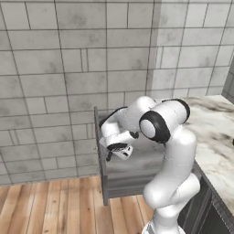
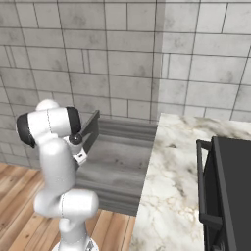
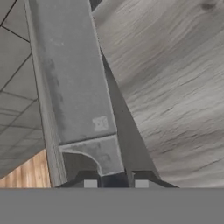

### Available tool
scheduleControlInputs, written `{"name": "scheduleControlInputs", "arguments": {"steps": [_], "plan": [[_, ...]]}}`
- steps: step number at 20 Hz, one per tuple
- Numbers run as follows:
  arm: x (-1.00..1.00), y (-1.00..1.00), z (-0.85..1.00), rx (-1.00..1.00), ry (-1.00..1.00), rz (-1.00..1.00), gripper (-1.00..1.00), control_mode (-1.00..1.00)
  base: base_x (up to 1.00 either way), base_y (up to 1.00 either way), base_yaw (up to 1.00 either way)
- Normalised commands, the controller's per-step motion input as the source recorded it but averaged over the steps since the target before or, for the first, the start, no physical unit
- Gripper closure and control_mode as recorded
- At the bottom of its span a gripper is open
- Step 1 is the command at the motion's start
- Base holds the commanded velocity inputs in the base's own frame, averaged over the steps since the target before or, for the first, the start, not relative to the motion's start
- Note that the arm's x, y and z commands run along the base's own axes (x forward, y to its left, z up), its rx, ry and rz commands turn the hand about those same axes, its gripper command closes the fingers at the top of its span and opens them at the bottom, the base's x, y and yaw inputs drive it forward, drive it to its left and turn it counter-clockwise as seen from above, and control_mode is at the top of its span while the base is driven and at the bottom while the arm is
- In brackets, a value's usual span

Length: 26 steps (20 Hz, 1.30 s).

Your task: Pick up the metallic utensils from the counter and place them in the open drawer. Make sure not to pick up any wooden utensils.

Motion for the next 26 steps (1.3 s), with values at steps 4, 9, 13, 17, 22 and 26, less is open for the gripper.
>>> {"name": "scheduleControlInputs", "arguments": {"steps": [4, 9, 13, 17, 22, 26], "plan": [[0.0, -0.39, 0.93, 0.05, 0.04, 0.05, 1.0, -1.0, 0.0, 0.0, 0.0], [0.04, -0.2, 1.0, 0.02, 0.07, 0.04, 1.0, -1.0, 0.0, 0.0, 0.0], [0.15, -0.01, 1.0, 0.0, 0.19, 0.07, 1.0, -1.0, 0.0, 0.0, 0.0], [0.19, -0.07, 1.0, -0.02, 0.31, 0.11, 1.0, -1.0, 0.0, 0.0, 0.0], [0.25, -0.16, 1.0, -0.08, 0.37, 0.12, 1.0, -1.0, 0.0, 0.0, 0.0], [0.14, -0.18, 0.98, -0.05, 0.29, 0.12, 1.0, -1.0, 0.0, 0.0, 0.0]]}}
